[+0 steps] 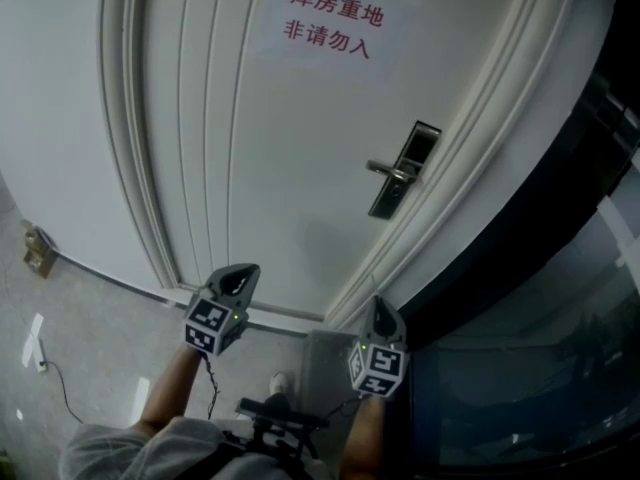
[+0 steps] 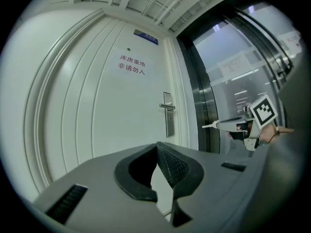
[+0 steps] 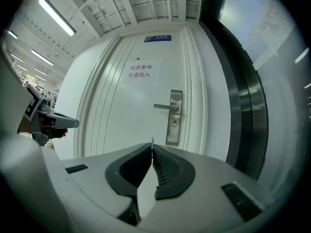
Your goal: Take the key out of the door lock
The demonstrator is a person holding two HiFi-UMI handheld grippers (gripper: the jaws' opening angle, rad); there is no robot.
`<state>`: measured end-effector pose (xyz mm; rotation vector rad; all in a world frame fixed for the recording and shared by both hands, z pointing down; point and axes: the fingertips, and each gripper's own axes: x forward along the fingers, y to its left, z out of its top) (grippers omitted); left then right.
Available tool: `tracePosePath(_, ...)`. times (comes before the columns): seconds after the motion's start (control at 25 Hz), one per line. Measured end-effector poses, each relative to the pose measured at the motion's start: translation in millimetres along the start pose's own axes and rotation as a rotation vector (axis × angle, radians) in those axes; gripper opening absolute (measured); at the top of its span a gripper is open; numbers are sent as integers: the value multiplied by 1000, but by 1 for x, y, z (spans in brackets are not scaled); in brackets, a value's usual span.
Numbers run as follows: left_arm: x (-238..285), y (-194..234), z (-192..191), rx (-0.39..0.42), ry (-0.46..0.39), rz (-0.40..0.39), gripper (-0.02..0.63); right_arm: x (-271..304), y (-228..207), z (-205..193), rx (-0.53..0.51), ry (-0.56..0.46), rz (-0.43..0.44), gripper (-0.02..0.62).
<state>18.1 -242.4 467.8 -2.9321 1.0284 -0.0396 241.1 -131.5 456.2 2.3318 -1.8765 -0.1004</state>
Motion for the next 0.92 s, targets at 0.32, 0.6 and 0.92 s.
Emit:
tracePosePath(0.32, 0, 2, 0, 2, 0, 2, -8, 2, 2, 2, -10, -3, 3, 18)
tracePosePath(0.6, 1, 0, -1, 3, 4, -2, -7, 0, 3, -2, 0, 0, 5, 18)
tracePosePath(0.92, 0, -6, -1, 6, 3, -5, -8, -4, 2, -3, 5, -5, 9, 18)
